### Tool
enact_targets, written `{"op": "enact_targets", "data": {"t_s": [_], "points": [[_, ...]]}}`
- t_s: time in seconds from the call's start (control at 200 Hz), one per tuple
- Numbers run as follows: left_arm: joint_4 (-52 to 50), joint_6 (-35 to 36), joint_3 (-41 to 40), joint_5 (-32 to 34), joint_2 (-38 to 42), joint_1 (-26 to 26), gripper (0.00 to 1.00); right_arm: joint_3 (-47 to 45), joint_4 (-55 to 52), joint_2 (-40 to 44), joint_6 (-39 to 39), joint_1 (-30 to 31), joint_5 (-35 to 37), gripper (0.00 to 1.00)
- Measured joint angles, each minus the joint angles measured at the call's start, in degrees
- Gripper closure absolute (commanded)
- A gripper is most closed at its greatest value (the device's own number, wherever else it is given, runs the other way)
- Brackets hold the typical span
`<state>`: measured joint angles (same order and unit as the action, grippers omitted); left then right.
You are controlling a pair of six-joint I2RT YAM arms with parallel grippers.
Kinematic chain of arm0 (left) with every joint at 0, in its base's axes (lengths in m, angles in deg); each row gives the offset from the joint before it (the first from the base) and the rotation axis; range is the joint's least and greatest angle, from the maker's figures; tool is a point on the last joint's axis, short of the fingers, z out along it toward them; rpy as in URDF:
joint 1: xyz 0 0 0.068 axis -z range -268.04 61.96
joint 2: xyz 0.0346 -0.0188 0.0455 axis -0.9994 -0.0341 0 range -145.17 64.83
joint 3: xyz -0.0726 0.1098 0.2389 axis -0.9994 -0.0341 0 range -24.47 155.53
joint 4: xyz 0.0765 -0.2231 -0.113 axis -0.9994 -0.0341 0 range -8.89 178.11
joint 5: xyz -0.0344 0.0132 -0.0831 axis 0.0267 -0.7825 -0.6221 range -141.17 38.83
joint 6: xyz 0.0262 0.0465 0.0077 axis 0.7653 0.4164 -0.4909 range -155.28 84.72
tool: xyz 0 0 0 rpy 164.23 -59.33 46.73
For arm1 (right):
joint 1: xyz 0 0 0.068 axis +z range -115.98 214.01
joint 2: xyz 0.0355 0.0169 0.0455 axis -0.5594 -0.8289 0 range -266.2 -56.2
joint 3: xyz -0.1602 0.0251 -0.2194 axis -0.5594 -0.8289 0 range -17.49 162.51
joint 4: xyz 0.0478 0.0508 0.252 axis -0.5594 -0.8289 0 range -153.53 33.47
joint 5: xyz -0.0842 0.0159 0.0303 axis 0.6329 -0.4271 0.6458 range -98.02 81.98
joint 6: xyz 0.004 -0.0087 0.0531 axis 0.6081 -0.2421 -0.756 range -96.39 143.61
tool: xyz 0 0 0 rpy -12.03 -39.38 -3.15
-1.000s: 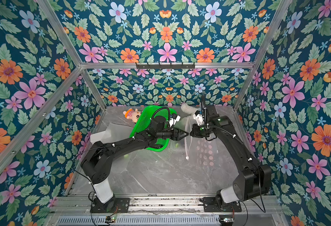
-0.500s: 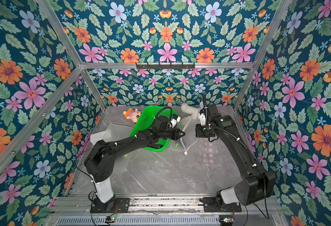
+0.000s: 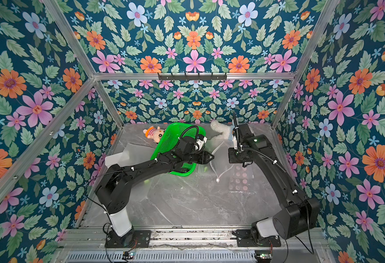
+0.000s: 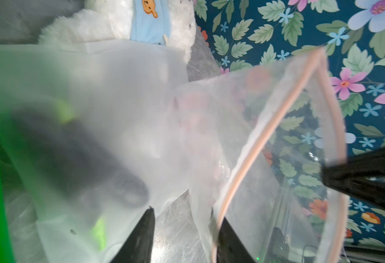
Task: Place the eggplant in a zip-top bag and seal the zipper
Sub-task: Open the zipper of the food storage bag at the center of the board, then pick up the eggplant from the basket.
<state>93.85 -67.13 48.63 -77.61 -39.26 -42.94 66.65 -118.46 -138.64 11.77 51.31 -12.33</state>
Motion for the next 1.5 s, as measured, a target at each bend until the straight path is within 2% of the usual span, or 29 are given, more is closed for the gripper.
{"op": "enact_targets", "data": {"t_s": [0.246,0.491,0.717,0.962,1.168,1.504], "points": [[7.1,-2.9,-6.2,-6.7,4.7,-1.1,0.34,-1.9,2.7,-1.0,-0.5,0.0,-2.2,1.0],[9.6,-7.7,-11.3,-5.9,9.6,-5.9,0.31,-3.8,4.8,-1.9,-0.6,0.0,-4.5,1.0],[2.9,-10.6,-7.6,4.7,9.2,-8.0,0.26,-5.6,6.9,-2.5,-0.6,0.0,-6.0,1.0],[-3.0,-20.6,-5.9,17.6,6.5,-10.6,0.18,-8.0,9.3,-2.8,-0.1,0.0,-7.7,1.0],[-15.3,-26.1,6.8,26.5,-1.7,-11.1,0.19,-9.5,11.0,-3.0,0.3,0.0,-8.3,1.0],[-26.8,-38.4,5.8,38.5,-4.1,-11.1,0.21,-11.4,13.7,-4.2,0.5,-0.6,-10.4,1.0]]}}
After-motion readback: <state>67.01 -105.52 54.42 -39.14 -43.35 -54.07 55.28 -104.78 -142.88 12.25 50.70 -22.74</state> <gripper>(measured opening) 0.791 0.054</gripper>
